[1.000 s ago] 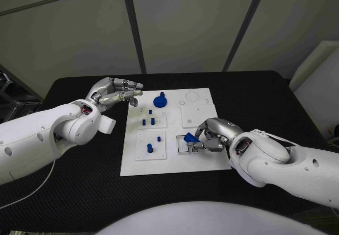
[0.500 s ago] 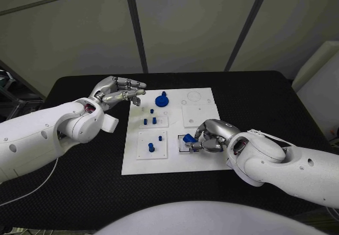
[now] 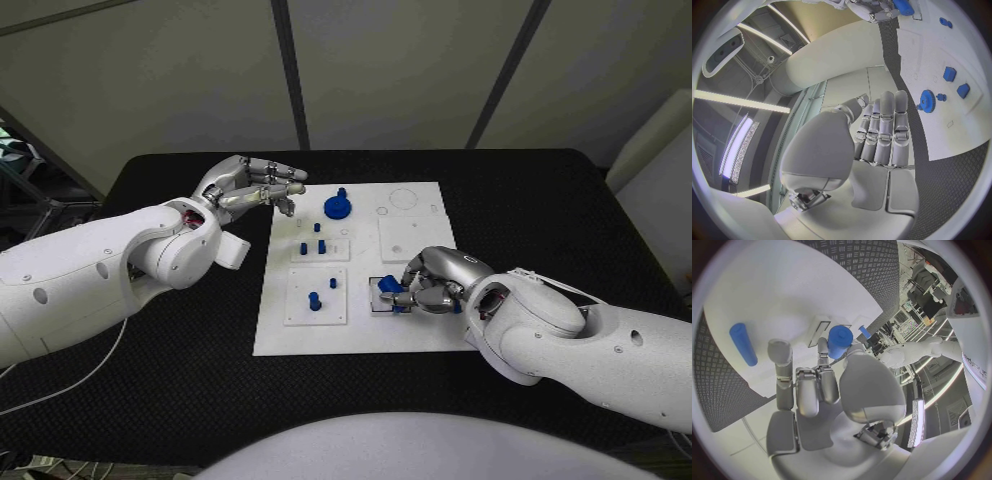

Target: Assemble the parts on the task board

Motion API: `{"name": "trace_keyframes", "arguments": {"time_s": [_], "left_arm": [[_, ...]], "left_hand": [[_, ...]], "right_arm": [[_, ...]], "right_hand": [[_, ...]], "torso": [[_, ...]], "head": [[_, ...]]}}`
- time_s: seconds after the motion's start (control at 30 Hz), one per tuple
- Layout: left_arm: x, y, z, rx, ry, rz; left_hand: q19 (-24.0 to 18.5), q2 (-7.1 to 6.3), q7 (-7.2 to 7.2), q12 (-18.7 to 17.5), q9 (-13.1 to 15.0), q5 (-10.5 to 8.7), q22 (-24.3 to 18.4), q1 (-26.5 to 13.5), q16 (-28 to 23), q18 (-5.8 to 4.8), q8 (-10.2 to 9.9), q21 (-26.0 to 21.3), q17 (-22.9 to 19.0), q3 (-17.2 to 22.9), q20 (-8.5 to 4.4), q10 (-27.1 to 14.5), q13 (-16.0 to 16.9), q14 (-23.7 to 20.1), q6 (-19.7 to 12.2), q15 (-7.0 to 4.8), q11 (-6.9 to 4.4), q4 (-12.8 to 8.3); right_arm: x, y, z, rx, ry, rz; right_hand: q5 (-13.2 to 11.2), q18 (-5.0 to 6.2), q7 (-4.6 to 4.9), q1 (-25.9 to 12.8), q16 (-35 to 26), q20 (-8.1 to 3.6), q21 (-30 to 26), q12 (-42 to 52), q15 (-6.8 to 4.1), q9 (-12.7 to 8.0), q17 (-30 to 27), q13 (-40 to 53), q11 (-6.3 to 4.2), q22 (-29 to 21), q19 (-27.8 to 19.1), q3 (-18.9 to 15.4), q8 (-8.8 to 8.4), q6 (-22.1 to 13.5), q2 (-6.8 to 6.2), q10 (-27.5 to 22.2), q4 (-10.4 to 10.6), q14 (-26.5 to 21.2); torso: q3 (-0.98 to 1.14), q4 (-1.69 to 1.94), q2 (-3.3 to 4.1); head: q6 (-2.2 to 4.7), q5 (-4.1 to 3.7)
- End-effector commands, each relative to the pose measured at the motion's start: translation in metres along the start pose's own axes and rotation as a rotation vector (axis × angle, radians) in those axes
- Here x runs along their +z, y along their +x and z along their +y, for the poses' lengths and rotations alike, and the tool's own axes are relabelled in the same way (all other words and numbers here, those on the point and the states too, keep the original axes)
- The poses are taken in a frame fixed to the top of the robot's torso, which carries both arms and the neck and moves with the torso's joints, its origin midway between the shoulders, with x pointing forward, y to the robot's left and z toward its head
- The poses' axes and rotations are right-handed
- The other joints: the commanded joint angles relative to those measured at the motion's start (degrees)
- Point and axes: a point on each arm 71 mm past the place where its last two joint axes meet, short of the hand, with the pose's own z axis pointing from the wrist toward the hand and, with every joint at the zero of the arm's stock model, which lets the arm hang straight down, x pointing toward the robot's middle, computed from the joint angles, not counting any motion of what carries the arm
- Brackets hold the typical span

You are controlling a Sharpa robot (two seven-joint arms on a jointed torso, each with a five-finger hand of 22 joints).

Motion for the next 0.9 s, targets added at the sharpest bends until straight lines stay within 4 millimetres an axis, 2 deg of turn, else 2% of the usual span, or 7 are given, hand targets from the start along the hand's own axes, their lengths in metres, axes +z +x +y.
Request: {"name": "trace_keyframes", "arguments": {"time_s": [0.03,0.1,0.23,0.37,0.53,0.7,0.9], "left_arm": [[0.0002,0.0013,-0.0009,-0.006,0.002,0.013],[0.0002,0.0012,-0.0008,-0.006,0.002,0.012],[0.0,0.0011,-0.0009,-0.005,0.001,0.013],[-0.0001,0.0008,-0.0009,-0.005,0.001,0.012],[0.0003,0.0009,-0.0007,-0.005,0.001,0.012],[0.0006,0.0011,-0.0006,-0.006,0.001,0.013],[0.0007,0.001,-0.0004,-0.006,-0.001,0.013]], "left_hand": [[0.12,0.49,-0.07,0.28,-0.08,-0.1,0.02,0.1,-0.38,-0.65,0.37,-0.29,-0.07,0.08,0.3,-0.53,-0.06,-0.3,-0.45,0.11,0.04,-0.2],[0.12,0.49,-0.07,0.28,-0.08,-0.1,0.02,0.1,-0.38,-0.65,0.37,-0.29,-0.07,0.08,0.3,-0.53,-0.06,-0.3,-0.45,0.11,0.04,-0.2],[0.11,0.5,-0.08,0.29,-0.08,-0.1,0.04,0.13,-0.39,-0.65,0.39,-0.28,-0.08,0.11,0.29,-0.54,-0.06,-0.3,-0.46,0.11,0.04,-0.23],[0.11,0.51,-0.08,0.31,-0.08,-0.09,0.05,0.16,-0.39,-0.65,0.4,-0.27,-0.08,0.13,0.29,-0.54,-0.07,-0.31,-0.46,0.11,0.04,-0.25],[0.1,0.52,-0.08,0.32,-0.08,-0.09,0.06,0.19,-0.4,-0.66,0.41,-0.27,-0.09,0.16,0.28,-0.55,-0.07,-0.32,-0.47,0.11,0.04,-0.27],[0.1,0.52,-0.08,0.32,-0.08,-0.09,0.06,0.19,-0.4,-0.66,0.41,-0.27,-0.09,0.16,0.28,-0.55,-0.07,-0.32,-0.47,0.11,0.04,-0.27],[0.1,0.52,-0.08,0.32,-0.08,-0.09,0.06,0.19,-0.4,-0.66,0.41,-0.27,-0.09,0.16,0.28,-0.55,-0.07,-0.32,-0.47,0.11,0.04,-0.27]], "right_arm": [[0.0012,-0.0001,0.0021,-0.008,-0.003,0.001],[0.0018,0.0003,0.0031,-0.008,-0.004,0.002],[0.0033,0.0012,0.0042,-0.007,-0.004,0.004],[0.0043,0.0018,0.0053,-0.006,-0.006,0.004],[0.0053,0.0022,0.0065,-0.004,-0.01,0.002],[0.0062,0.0017,0.0063,0.003,-0.011,-0.01],[0.0069,0.0015,0.0058,0.006,-0.007,-0.015]], "right_hand": [[-0.6,-0.32,-1.8,-1.08,0.3,-0.4,0.07,0.02,-0.35,0.25,13.26,5.05,-0.28,-0.11,0.09,-0.57,0.37,1.48,0.01,0.08,0.02,5.57],[-1.47,-0.32,-1.8,-1.74,0.3,-0.4,0.08,0.0,-0.34,0.44,13.27,5.1,-0.27,-0.09,0.06,-0.92,0.45,1.44,-0.01,0.1,0.02,5.57],[-5.65,-0.29,-1.75,-4.07,0.22,-0.39,-0.07,-0.29,-0.31,1.02,13.11,4.97,-0.22,-0.24,-0.1,-1.78,0.66,1.26,-0.54,-0.01,0.06,5.53],[-6.96,-0.22,-1.66,-6.85,0.1,-0.32,-0.4,-0.61,-0.24,1.5,12.86,4.82,-0.13,-0.63,-0.36,-1.51,0.78,0.99,-2.0,-0.16,0.16,5.48],[-10.19,-0.19,-1.58,-10.25,0.08,-0.25,-0.55,-0.83,-0.17,2.22,12.84,4.87,-0.06,-0.73,-0.47,0.77,0.94,0.63,-4.48,-0.2,0.22,5.47],[-10.99,-0.07,-1.48,-12.48,-0.09,-0.2,-1.07,-1.58,-0.11,2.65,12.52,4.3,0.02,-1.38,-0.8,2.02,1.0,0.29,-6.82,-0.63,0.29,5.4],[-11.17,-0.05,-1.45,-13.2,-0.13,-0.17,-1.18,-1.89,-0.07,2.84,12.44,4.06,0.06,-1.5,-0.86,2.55,1.06,0.14,-6.86,-0.82,0.27,5.39]], "torso": [[-0.02,0.05,0.05],[0.0,0.04,0.07],[-0.05,0.02,0.05],[-0.04,0.0,0.01],[-0.04,-0.04,0.01],[-0.01,-0.03,-0.01],[0.0,-0.04,0.0]], "head": [[0.06,0.32],[0.02,0.36],[-0.2,0.28],[-0.37,0.36],[-0.47,0.45],[-0.44,0.56],[-0.39,0.52]]}}
